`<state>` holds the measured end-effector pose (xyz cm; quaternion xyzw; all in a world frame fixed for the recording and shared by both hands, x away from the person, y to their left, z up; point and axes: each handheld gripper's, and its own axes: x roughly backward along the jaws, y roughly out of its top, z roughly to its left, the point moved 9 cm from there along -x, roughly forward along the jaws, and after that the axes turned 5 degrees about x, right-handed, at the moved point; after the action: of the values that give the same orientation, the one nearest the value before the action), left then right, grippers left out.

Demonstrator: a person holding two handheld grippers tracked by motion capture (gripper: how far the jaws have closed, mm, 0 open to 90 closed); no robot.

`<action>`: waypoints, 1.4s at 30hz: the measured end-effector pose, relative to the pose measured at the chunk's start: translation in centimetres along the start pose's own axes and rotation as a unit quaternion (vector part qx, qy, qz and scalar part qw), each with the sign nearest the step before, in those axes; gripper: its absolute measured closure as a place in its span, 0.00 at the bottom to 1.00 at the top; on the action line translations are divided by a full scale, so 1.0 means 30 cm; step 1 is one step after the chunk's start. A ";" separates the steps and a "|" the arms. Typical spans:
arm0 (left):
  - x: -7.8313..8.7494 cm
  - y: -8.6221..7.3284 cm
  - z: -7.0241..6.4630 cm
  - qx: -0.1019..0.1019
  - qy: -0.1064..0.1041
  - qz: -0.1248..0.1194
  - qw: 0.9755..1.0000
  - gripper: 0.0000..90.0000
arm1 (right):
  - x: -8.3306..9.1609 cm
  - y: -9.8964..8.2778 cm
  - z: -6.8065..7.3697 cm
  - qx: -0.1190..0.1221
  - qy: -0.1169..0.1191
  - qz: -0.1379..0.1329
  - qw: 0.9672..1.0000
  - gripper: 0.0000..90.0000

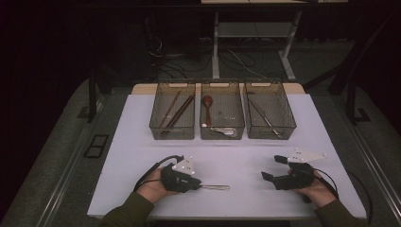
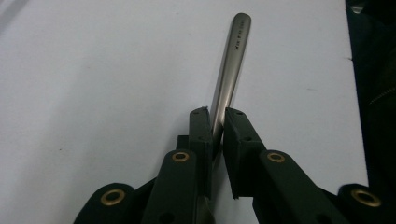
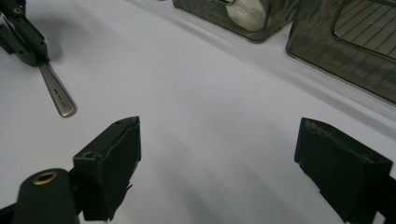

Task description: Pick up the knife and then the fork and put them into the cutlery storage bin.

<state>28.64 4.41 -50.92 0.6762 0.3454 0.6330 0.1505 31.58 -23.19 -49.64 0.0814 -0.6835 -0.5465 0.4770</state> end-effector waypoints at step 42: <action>-0.004 0.248 -0.007 -0.059 -0.038 -0.061 0.996 0.94 | -0.144 0.177 0.206 0.164 0.231 0.103 0.954 0.28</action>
<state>30.49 -1.05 -46.21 0.6676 0.3424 0.6155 0.2412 31.48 -14.25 -47.38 0.2111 -0.6395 -0.3412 0.6558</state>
